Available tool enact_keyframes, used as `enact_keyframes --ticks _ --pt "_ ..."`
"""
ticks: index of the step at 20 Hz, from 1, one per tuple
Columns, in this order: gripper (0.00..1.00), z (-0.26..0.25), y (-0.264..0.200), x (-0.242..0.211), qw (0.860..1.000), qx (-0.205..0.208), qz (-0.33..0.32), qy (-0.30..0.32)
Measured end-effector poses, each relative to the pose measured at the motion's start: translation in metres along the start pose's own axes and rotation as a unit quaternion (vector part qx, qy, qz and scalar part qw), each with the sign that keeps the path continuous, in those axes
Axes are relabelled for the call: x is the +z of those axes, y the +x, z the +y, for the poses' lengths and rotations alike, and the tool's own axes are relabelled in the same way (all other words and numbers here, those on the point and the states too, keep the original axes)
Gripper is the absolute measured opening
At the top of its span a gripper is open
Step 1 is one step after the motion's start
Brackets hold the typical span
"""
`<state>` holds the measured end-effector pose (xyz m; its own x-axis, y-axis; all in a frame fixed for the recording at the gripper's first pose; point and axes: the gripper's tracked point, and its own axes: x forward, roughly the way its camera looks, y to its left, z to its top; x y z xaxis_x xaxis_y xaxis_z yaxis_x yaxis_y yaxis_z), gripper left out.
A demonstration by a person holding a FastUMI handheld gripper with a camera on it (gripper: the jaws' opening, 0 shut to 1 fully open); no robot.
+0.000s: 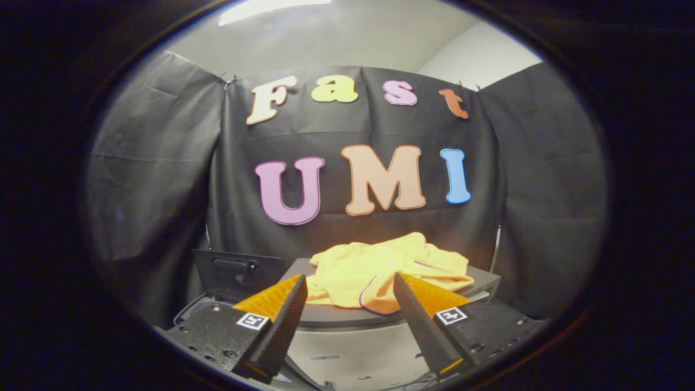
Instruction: Put the clothes into the washing machine and then close the washing machine lid.
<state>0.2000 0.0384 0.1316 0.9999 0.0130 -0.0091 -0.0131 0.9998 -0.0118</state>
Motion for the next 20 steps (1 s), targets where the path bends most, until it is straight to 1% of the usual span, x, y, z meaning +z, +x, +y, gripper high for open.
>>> enact_keyframes --ticks 4,7,10,13,16,18,19,20 --pt "0.96 -0.010 0.036 0.009 0.999 -0.013 0.040 -0.031" --pt "0.97 -0.019 0.066 0.013 0.997 -0.019 0.074 -0.030" --pt "0.99 -0.028 0.095 0.007 0.993 -0.029 0.112 -0.029" --pt "0.99 -0.040 0.123 -0.007 0.988 -0.047 0.144 -0.016" --pt "0.99 -0.052 0.151 -0.037 0.977 -0.068 0.203 -0.011" --pt "1.00 -0.051 0.164 -0.052 0.971 -0.059 0.231 -0.016" --pt "1.00 -0.054 0.169 -0.055 0.969 -0.060 0.238 -0.017" --pt "1.00 -0.062 0.170 -0.061 0.966 -0.073 0.248 -0.012"
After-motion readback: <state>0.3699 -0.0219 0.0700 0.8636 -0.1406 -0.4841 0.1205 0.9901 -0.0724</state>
